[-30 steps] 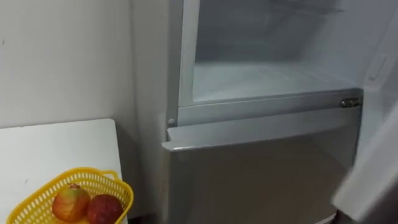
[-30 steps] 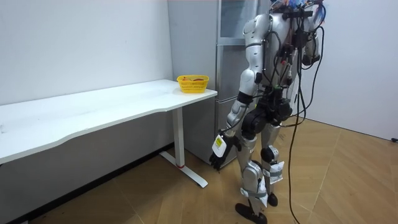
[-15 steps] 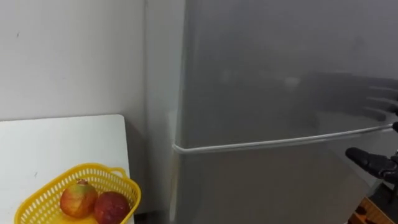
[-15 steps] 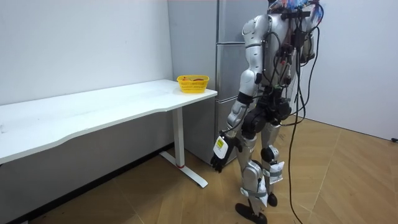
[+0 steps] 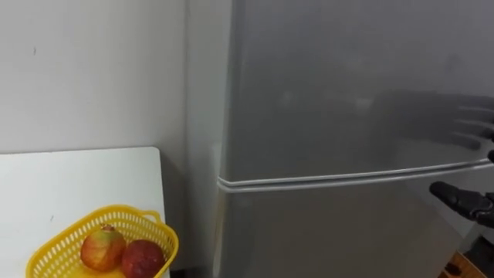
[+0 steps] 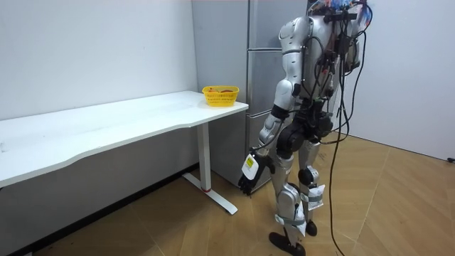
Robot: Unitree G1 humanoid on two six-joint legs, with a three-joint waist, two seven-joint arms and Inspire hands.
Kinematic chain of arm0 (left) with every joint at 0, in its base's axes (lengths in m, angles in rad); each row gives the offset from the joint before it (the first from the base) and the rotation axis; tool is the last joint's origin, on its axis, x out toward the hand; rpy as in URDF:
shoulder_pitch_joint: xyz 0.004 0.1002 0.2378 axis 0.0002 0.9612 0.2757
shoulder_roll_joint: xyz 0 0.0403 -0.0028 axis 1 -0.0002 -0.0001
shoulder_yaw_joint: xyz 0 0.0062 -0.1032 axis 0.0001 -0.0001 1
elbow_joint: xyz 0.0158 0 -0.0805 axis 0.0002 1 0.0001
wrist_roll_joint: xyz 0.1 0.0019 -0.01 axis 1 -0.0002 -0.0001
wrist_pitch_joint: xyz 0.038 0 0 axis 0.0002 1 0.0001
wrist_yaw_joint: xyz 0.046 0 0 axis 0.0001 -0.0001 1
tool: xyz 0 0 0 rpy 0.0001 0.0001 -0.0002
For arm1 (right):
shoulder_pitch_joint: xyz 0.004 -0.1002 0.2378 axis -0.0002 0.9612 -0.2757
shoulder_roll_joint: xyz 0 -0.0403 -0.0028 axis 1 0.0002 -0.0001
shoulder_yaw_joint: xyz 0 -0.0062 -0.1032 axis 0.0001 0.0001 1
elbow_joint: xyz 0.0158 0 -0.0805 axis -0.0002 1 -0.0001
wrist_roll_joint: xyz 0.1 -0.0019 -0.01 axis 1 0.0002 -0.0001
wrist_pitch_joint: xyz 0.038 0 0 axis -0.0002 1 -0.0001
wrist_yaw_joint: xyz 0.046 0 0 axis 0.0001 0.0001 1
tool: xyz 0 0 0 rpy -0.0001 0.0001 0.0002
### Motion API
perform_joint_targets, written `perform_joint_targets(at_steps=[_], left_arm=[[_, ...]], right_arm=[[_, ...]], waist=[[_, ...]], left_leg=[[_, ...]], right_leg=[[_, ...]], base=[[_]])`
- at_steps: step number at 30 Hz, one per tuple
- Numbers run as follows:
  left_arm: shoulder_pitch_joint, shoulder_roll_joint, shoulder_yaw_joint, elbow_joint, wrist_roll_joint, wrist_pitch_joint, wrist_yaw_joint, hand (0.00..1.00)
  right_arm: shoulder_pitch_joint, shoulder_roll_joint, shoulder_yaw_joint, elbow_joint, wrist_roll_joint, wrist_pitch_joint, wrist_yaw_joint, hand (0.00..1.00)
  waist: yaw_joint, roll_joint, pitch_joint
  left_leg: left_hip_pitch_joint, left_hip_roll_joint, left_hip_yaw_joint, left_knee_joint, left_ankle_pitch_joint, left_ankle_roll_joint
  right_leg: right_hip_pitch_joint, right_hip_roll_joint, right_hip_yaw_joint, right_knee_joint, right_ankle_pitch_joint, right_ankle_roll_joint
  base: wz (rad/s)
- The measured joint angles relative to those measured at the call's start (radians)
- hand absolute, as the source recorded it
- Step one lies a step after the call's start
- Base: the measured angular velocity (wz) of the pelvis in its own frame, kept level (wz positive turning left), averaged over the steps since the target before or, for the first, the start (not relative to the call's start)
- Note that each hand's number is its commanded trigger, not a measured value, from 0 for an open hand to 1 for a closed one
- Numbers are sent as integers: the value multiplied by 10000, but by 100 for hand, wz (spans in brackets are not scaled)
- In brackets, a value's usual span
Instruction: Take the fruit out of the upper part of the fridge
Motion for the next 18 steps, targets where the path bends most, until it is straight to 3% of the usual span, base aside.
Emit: perform_joint_targets(at_steps=[5, 9, 12, 18], left_arm=[[63, -3, 29, -12, 115, 0, 217, 0], [72, -2, 28, -23, 230, -23, 279, 0], [256, 4, 31, -306, 334, -18, 317, 0], [472, -22, 14, -617, 419, 77, 374, 0]], right_arm=[[7, 1, -9, -1, -76, -103, -38, 0], [-1, 3, -27, 0, -158, -799, -424, 0], [84, 7, -141, 66, -325, -1109, -993, 0], [722, 143, -209, 267, -619, -1246, -2125, 0]], waist=[[-17, 56, 22], [5, 177, 1], [27, 246, -22], [95, 378, 13]], left_leg=[[148, 5, 16, -18, -3, -6], [165, 6, 1, -109, -9, -15], [160, 2, -55, -108, -9, -14], [160, 8, -154, -155, -13, -21]], right_leg=[[114, 14, 5, -18, 6, -3], [129, 22, -37, -28, 9, 0], [157, 10, -79, -62, 14, 9], [258, 1, -151, -201, 24, 26]], base=[[0], [1], [6], [5]])
